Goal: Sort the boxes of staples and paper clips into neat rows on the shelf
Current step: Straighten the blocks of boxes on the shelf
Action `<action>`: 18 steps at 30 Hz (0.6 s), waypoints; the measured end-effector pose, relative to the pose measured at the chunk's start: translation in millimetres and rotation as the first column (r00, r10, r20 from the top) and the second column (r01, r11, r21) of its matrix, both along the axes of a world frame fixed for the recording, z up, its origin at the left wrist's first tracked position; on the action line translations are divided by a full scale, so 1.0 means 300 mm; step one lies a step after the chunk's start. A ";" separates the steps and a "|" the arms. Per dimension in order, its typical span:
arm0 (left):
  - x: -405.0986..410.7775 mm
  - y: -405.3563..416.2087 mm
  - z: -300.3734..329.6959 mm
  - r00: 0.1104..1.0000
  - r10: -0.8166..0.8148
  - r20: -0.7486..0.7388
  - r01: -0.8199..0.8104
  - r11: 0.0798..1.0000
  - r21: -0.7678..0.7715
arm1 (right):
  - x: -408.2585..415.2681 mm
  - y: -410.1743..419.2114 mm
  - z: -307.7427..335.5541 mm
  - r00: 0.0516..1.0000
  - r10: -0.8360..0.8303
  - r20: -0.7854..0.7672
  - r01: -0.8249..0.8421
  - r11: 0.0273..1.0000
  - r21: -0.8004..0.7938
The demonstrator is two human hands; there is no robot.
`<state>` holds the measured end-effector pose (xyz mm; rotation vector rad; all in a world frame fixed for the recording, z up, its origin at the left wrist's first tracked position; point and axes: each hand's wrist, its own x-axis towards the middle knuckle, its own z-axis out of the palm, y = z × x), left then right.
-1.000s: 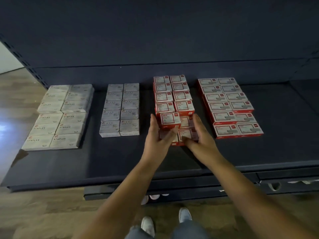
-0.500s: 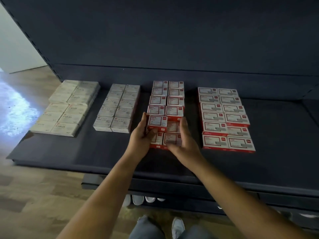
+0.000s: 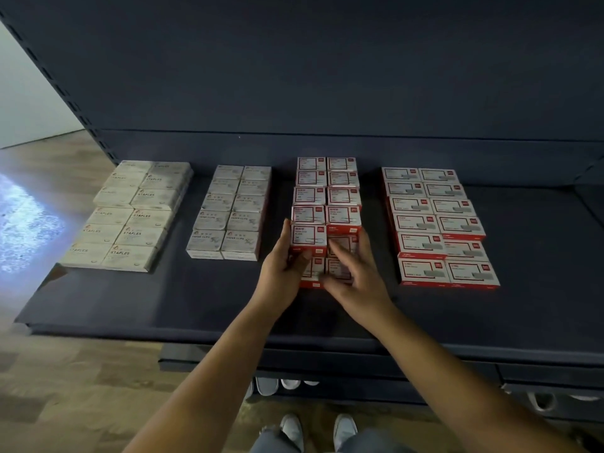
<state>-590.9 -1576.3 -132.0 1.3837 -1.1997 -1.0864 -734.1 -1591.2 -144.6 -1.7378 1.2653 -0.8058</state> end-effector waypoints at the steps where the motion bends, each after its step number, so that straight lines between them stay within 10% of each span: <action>1: 0.000 0.001 0.004 1.000 -0.005 -0.029 0.005 1.000 0.003 | -0.002 -0.001 -0.001 1.000 0.001 -0.004 -0.001 1.000 0.000; 18: 0.022 -0.016 0.040 0.913 0.029 -0.407 0.025 0.991 0.129 | -0.015 0.015 0.072 0.981 -0.040 0.188 0.029 0.998 0.061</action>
